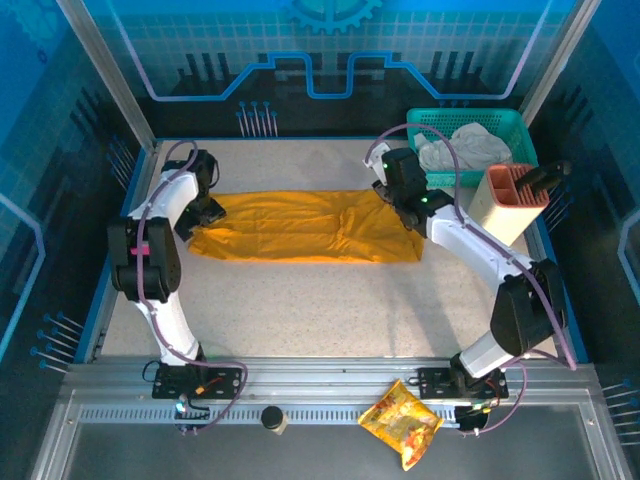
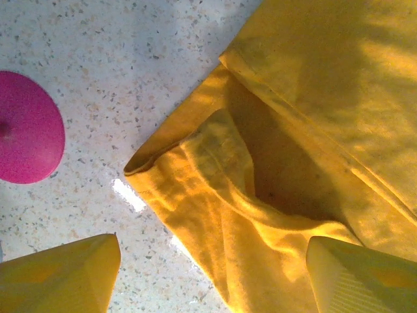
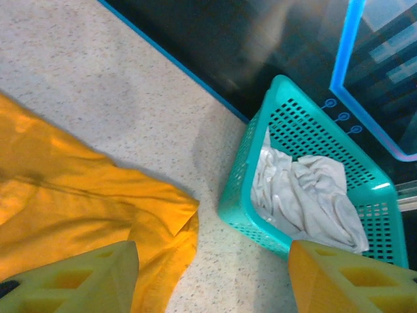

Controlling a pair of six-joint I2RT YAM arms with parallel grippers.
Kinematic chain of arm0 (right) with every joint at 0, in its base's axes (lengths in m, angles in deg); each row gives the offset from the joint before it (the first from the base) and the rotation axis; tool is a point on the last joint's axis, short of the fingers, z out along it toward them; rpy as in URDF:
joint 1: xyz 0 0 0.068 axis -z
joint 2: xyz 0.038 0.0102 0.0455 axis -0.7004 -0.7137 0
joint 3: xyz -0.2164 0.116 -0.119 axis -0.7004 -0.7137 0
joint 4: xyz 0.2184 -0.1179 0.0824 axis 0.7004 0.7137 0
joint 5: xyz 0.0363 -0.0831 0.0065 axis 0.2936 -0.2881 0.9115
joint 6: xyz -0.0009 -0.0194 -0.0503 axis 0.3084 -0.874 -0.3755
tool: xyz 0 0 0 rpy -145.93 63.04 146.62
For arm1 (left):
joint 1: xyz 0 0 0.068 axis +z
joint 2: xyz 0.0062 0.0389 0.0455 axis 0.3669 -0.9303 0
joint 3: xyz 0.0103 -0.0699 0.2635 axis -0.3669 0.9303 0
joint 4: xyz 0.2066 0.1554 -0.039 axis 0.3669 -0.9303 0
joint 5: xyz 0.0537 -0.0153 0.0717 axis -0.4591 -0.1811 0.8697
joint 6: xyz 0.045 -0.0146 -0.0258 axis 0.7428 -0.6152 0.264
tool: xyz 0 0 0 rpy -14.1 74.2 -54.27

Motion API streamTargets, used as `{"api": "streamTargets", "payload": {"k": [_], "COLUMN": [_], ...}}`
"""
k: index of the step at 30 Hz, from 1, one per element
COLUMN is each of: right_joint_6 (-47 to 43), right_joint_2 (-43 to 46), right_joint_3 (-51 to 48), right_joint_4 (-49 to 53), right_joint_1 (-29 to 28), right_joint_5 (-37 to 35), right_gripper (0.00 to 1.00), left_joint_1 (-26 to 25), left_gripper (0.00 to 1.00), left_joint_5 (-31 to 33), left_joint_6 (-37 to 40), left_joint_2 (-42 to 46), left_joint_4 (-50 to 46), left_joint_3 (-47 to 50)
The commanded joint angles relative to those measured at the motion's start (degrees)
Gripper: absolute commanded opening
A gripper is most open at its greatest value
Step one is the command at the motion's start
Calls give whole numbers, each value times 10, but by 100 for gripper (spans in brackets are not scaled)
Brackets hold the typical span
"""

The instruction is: Fold and stack the t-shirts

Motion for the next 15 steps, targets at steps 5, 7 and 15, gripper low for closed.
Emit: {"api": "streamTargets", "payload": {"k": [5, 7, 15], "right_joint_6": [24, 26, 34], "right_joint_2": [52, 56, 74], "right_joint_3": [-51, -58, -76], "right_joint_4": [-9, -12, -25], "right_joint_1": [1, 4, 22], "right_joint_5": [55, 60, 73], "right_gripper": [62, 61, 59], "left_joint_1": [-7, -8, -12], "left_gripper": [75, 73, 22], "left_joint_5": [16, 29, 72], "left_joint_6": [-26, -25, -18], "left_joint_2": [-76, -102, -142], "left_joint_4": [-51, -67, -139], "left_joint_3": [-67, -98, -194]}}
